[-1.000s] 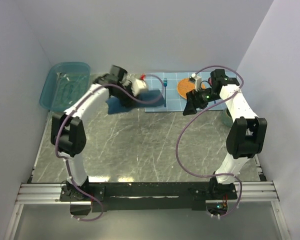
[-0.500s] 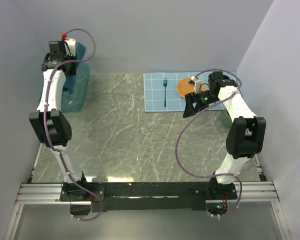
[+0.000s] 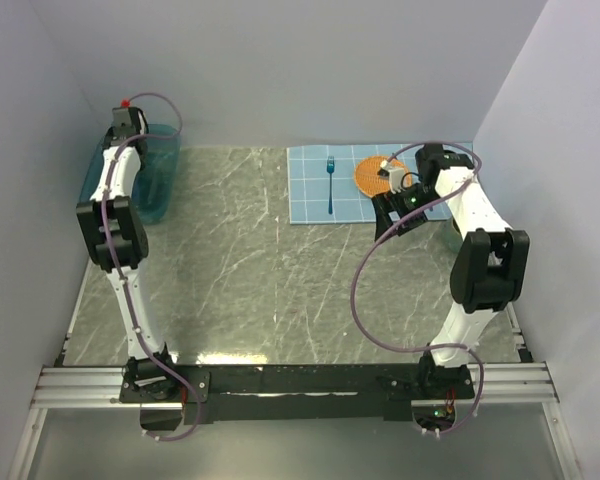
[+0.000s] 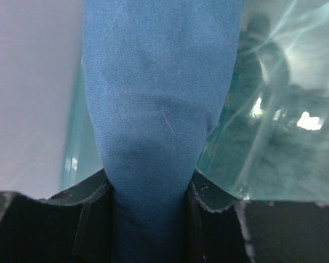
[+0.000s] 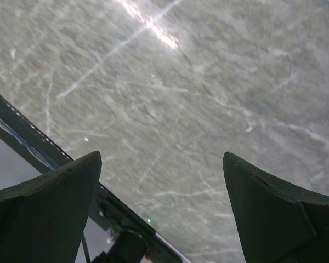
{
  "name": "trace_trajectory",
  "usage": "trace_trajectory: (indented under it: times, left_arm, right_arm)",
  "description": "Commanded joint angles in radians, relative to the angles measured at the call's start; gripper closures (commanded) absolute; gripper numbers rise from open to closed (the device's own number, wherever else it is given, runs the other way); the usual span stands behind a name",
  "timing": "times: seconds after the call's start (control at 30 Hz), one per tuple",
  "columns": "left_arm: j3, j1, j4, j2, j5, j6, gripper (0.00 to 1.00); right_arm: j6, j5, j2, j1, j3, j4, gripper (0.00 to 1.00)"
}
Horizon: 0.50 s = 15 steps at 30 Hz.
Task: Roll the t-shirts
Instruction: Place the T-shirt in the bin.
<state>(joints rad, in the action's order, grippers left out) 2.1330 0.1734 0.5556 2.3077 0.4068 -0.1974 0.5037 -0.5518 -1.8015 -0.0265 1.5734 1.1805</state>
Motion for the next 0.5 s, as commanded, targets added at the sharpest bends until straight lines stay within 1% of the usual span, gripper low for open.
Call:
trace_trajectory:
  times: [0.0, 0.13, 0.23, 0.37, 0.47]
  left_arm:
    - [0.076, 0.001, -0.072, 0.051, 0.011, 0.018, 0.99]
    - [0.062, -0.006, -0.097, 0.091, -0.046, 0.033, 0.99]
    - [0.018, -0.021, -0.154, 0.082, -0.085, 0.036, 0.99]
    - [-0.039, -0.037, -0.227, 0.073, -0.123, 0.020, 0.99]
    - [-0.015, -0.054, -0.226, 0.101, -0.122, -0.008, 0.99]
  right_arm:
    - [0.035, 0.090, -0.050, -0.006, 0.088, 0.111, 0.00]
    - [0.029, 0.115, -0.104, -0.007, 0.201, 0.168, 0.00]
    - [0.024, 0.130, -0.143, -0.016, 0.253, 0.185, 0.00]
    - [0.010, 0.136, -0.165, -0.035, 0.255, 0.160, 0.00]
    - [0.013, 0.132, -0.164, -0.047, 0.240, 0.156, 0.00]
